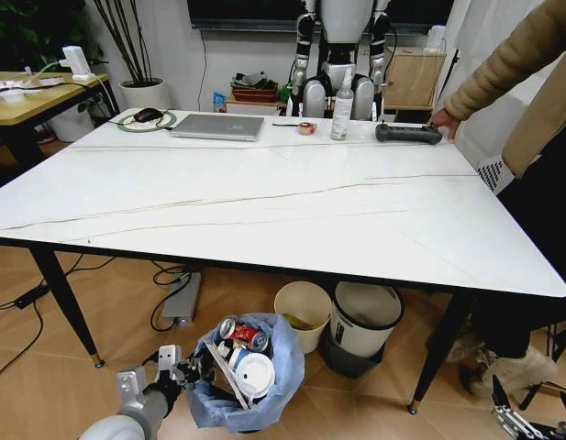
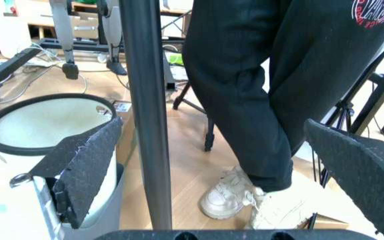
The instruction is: Pick up the trash bin and place the trash from the table into it.
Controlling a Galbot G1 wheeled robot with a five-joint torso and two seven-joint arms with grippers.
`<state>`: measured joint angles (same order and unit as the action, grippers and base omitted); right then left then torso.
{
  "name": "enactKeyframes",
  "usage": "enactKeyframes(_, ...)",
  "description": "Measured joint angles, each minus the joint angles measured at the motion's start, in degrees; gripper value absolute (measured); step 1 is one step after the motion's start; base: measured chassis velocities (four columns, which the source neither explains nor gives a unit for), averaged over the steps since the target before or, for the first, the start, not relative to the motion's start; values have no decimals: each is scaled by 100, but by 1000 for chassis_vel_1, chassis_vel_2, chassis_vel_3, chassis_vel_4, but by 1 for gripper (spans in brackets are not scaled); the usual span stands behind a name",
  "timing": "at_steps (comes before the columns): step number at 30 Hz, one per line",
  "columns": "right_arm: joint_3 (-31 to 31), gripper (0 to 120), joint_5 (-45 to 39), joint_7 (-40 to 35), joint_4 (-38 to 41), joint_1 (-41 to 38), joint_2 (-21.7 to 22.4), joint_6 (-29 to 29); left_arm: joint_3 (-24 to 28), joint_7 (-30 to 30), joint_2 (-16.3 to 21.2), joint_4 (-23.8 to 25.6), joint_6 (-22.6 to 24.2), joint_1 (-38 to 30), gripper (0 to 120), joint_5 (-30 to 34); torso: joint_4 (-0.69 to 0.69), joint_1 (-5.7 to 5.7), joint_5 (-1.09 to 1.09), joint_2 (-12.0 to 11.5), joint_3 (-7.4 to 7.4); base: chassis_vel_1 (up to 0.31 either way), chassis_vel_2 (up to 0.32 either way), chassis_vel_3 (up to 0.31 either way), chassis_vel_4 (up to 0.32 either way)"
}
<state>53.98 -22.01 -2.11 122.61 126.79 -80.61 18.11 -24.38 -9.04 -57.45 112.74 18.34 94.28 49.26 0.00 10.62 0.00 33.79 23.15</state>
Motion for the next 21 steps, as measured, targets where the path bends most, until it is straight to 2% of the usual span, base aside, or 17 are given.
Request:
enactKeyframes(14,0,100,0,0,0,0,0,0,208,299,-124,-859,-250,-288,0,-242,0,-137,0,-354,-218,0,0,0,0)
enactKeyframes(21,0,100,0,0,0,0,0,0,232,410,-159,-1110,-350,-315,0,-370,0,-192,0,-518,-326,0,0,0,0)
